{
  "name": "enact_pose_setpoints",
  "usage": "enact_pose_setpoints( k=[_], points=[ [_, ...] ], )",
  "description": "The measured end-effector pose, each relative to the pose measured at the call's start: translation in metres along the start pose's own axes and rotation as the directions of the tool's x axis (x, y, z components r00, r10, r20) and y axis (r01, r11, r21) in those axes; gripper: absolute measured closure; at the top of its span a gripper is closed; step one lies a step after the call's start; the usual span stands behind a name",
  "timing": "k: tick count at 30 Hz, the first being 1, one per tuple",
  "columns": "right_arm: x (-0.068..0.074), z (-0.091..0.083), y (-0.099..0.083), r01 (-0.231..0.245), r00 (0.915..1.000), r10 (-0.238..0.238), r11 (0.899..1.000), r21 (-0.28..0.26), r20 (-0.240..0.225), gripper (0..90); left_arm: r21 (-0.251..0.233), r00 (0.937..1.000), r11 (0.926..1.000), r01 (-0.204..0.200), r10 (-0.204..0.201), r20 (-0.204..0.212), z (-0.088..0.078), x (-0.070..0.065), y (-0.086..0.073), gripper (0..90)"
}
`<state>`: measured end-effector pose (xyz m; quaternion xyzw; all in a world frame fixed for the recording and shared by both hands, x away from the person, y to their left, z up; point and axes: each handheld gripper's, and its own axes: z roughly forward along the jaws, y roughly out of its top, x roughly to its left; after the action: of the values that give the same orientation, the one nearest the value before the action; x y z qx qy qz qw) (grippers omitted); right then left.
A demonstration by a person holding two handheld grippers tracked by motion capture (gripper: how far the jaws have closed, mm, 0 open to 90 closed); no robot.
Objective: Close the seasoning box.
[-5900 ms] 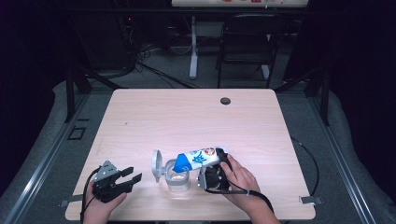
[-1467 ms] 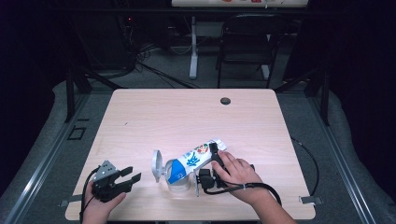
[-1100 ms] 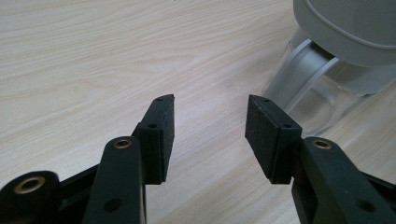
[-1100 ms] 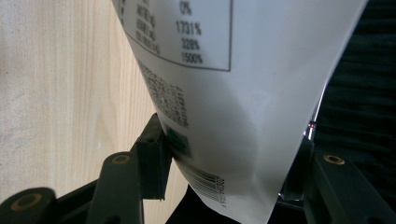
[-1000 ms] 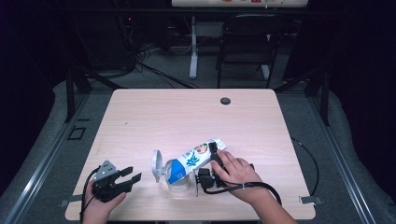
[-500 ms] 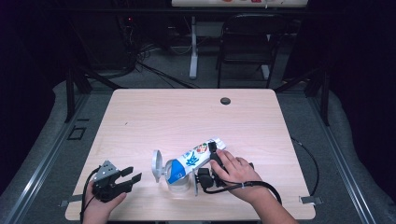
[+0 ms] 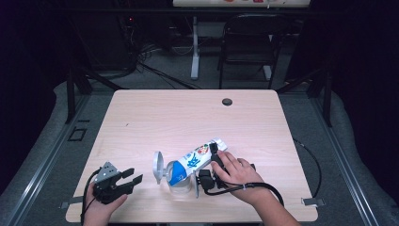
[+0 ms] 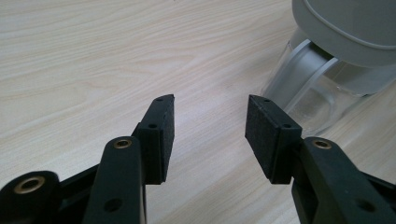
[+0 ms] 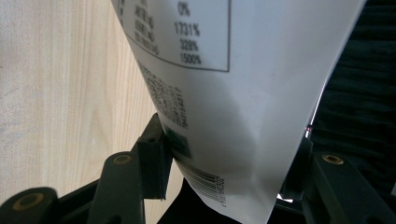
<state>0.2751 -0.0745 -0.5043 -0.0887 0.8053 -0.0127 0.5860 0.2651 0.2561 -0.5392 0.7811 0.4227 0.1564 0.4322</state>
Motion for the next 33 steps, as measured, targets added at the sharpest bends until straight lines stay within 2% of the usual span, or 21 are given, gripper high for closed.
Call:
enact_pose_setpoints(
  k=[33],
  points=[
    [-0.0022, -0.0005, 0.0019, 0.016, 0.9998, -0.016, 1.0, 0.005, -0.011, 49.2, -0.003, 1.0, 1.0, 0.005, -0.005, -0.001, -0.0003, 0.0003, 0.0, 52.8]
  ],
)
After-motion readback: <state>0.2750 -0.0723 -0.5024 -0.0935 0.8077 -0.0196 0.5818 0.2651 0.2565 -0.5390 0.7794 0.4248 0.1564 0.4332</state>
